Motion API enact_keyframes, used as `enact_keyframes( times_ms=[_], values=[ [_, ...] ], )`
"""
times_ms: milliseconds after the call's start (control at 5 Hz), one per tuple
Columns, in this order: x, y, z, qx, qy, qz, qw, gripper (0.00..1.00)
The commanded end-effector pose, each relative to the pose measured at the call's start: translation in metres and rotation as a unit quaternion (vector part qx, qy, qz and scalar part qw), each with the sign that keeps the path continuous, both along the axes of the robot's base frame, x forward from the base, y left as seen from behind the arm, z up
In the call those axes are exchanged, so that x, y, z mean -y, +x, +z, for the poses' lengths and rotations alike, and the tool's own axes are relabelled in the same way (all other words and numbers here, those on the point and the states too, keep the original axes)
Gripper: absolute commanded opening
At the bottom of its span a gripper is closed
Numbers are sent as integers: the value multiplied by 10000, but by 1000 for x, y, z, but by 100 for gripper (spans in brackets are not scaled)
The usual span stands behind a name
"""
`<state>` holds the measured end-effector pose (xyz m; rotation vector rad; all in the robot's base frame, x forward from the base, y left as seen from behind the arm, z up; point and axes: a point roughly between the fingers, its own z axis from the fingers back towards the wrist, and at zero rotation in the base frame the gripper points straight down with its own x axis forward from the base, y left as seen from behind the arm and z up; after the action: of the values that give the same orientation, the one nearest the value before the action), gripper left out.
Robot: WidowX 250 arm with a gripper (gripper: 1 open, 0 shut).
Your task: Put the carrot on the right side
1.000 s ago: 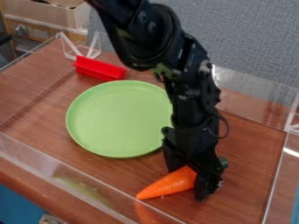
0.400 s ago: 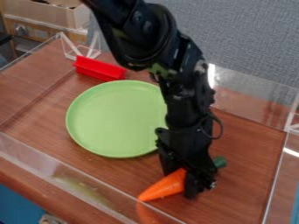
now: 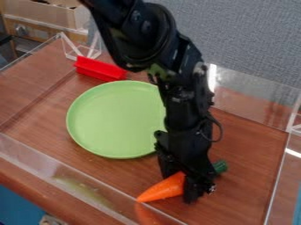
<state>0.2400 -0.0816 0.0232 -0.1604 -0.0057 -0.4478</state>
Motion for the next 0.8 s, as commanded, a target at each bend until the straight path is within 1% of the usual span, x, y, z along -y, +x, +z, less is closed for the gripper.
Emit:
enact_keyframes(
  times_ms=[0,200,400,600],
  values=[
    [4,6,7,219,-61,-135,9997,100],
    [4,8,6,274,-61,-155,9995,0],
    [6,10,5,308,-69,-199,9993,100],
    [6,12,4,357,-62,-216,9991,0]
  ],
)
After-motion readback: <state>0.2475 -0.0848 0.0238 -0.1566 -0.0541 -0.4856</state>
